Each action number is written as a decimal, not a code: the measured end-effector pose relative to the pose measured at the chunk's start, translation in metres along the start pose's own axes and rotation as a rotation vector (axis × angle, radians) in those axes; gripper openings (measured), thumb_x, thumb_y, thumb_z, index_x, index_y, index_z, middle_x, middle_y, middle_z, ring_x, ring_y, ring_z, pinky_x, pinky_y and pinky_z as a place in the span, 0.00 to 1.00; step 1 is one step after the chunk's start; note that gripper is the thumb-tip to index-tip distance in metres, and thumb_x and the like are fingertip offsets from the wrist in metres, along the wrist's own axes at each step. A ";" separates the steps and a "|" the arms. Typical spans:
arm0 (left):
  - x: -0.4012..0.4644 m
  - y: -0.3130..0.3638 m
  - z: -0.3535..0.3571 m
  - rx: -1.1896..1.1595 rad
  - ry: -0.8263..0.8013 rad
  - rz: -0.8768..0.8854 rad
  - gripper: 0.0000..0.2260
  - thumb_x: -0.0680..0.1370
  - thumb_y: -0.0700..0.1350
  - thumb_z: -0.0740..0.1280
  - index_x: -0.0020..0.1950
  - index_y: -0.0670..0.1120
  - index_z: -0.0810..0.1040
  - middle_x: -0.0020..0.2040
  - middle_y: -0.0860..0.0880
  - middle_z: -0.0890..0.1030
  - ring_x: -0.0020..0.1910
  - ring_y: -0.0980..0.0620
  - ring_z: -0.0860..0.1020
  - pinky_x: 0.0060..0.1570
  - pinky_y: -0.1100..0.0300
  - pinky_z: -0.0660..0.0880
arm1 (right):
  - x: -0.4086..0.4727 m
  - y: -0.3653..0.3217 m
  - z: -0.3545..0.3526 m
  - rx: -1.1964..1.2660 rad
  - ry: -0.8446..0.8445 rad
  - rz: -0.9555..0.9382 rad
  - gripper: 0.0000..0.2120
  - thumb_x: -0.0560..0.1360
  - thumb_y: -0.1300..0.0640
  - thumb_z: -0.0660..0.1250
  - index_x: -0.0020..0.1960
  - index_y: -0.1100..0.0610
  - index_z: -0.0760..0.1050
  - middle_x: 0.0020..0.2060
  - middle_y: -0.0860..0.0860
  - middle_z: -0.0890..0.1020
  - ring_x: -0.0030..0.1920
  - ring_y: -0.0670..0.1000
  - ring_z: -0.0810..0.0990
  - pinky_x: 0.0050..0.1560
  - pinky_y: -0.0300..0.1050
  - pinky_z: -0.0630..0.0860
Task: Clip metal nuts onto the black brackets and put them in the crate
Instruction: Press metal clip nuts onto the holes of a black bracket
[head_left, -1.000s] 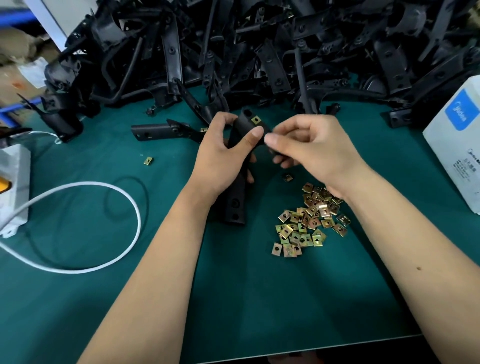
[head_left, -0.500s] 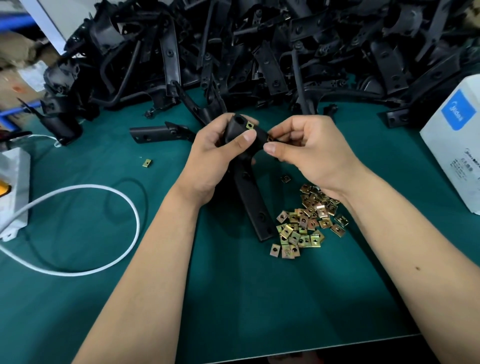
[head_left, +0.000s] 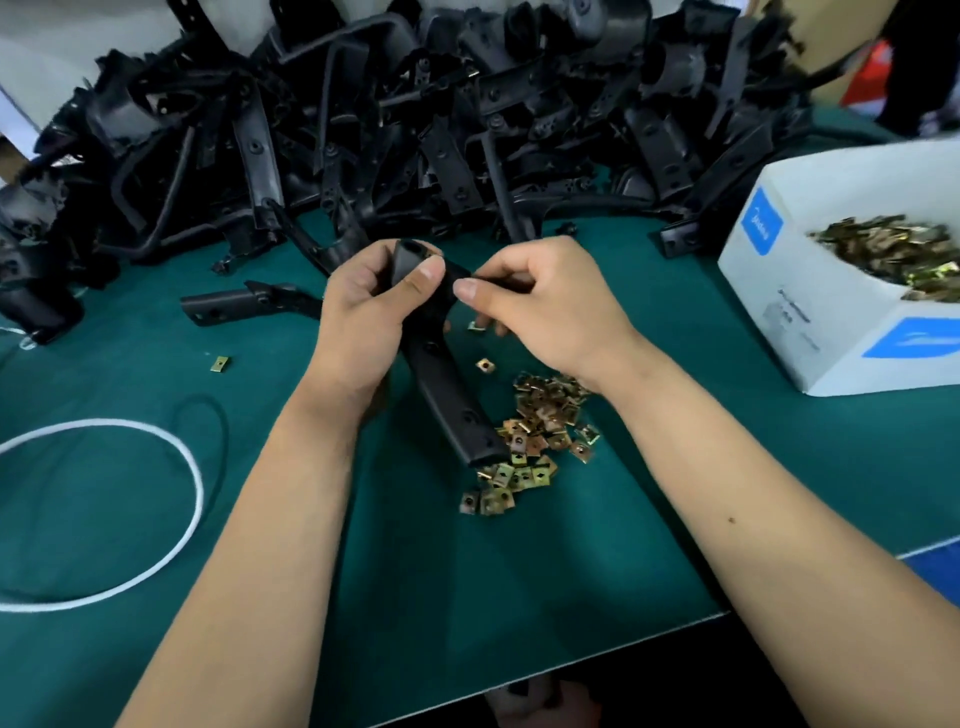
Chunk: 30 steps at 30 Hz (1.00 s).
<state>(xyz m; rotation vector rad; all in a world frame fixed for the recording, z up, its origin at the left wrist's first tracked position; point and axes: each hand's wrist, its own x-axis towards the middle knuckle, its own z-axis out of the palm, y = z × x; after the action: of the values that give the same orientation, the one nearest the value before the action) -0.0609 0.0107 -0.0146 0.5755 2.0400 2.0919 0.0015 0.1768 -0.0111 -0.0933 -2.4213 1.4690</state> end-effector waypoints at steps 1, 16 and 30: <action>0.002 0.005 0.008 0.020 -0.016 0.002 0.02 0.82 0.41 0.69 0.51 0.42 0.80 0.43 0.42 0.77 0.43 0.45 0.75 0.43 0.53 0.77 | -0.003 -0.002 -0.009 -0.006 0.020 0.004 0.11 0.77 0.49 0.74 0.42 0.55 0.85 0.32 0.49 0.85 0.32 0.46 0.82 0.41 0.48 0.81; -0.079 0.088 0.348 -0.056 -0.671 0.328 0.13 0.73 0.44 0.72 0.53 0.38 0.78 0.43 0.42 0.80 0.41 0.50 0.77 0.46 0.52 0.76 | -0.224 0.027 -0.253 0.372 0.746 -0.007 0.07 0.82 0.58 0.65 0.49 0.54 0.81 0.39 0.49 0.84 0.38 0.47 0.83 0.40 0.41 0.79; -0.217 -0.142 0.466 0.708 -1.235 -0.306 0.37 0.79 0.66 0.64 0.81 0.46 0.60 0.79 0.43 0.66 0.77 0.42 0.67 0.74 0.48 0.66 | -0.434 0.287 -0.219 0.715 1.304 1.005 0.09 0.81 0.64 0.69 0.55 0.71 0.79 0.47 0.64 0.84 0.47 0.62 0.84 0.51 0.55 0.82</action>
<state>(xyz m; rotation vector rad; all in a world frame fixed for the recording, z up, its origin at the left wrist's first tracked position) 0.2939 0.3671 -0.1921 1.1455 1.7477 0.4426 0.4485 0.4081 -0.2666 -1.6309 -0.6848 1.6260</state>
